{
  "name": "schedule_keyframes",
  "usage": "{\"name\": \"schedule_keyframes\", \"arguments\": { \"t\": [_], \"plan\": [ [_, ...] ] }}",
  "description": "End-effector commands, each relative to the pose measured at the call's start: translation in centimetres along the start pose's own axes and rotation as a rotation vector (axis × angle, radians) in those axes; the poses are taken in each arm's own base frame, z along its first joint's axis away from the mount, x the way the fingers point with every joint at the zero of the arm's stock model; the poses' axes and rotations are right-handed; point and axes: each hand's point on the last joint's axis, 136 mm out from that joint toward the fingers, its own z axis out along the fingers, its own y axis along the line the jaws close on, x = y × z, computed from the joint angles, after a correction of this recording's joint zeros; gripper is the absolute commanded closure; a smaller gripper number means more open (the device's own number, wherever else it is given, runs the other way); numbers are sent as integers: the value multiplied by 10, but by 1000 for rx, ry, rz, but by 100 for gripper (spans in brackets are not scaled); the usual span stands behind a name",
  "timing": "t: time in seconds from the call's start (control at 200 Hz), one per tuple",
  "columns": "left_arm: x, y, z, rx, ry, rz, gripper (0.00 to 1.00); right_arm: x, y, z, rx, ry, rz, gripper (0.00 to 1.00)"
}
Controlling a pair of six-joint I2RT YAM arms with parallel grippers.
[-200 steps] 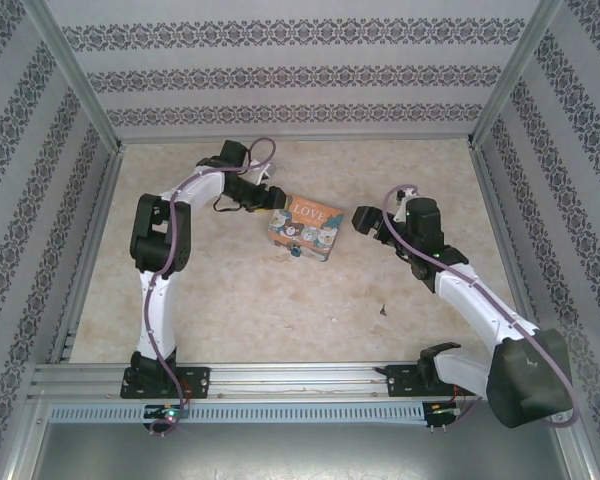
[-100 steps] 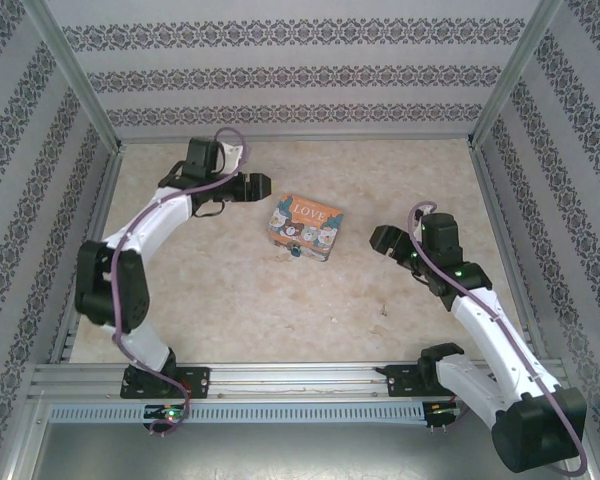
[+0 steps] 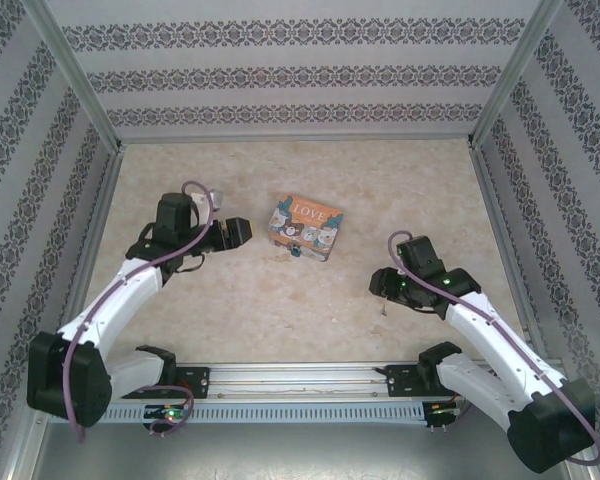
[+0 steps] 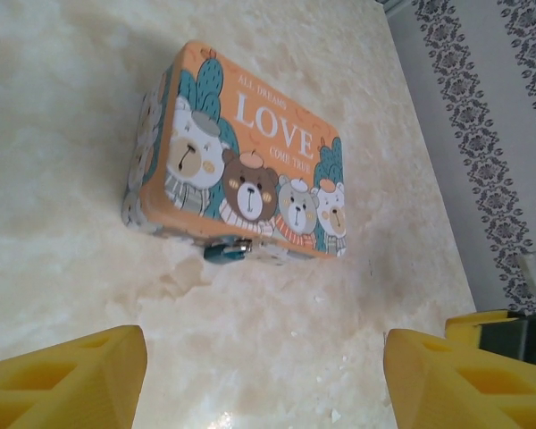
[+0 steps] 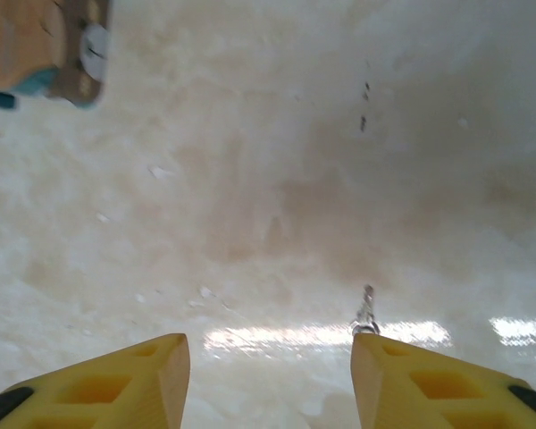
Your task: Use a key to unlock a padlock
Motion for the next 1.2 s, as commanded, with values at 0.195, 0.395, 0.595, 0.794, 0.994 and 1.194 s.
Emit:
{"name": "schedule_keyframes", "arguments": {
  "t": [0.195, 0.395, 0.595, 0.794, 0.994, 1.194],
  "plan": [
    [40, 7, 4, 61, -5, -110, 30, 21, -24, 18, 159, 44, -33, 57],
    [48, 9, 6, 58, -2, -104, 30, 27, -32, 29, 223, 82, -60, 61],
    [50, 11, 9, 54, -19, -90, 30, 38, -37, 40, 250, 121, -73, 63],
    [53, 9, 10, 68, -19, -81, 30, 40, -36, 41, 257, 140, -91, 64],
    [49, 9, 8, 54, -39, -62, 30, 42, -35, 42, 268, 169, -97, 68],
    [44, 10, 10, 35, -31, -38, 30, 43, -36, 51, 307, 224, -126, 70]
  ]
}}
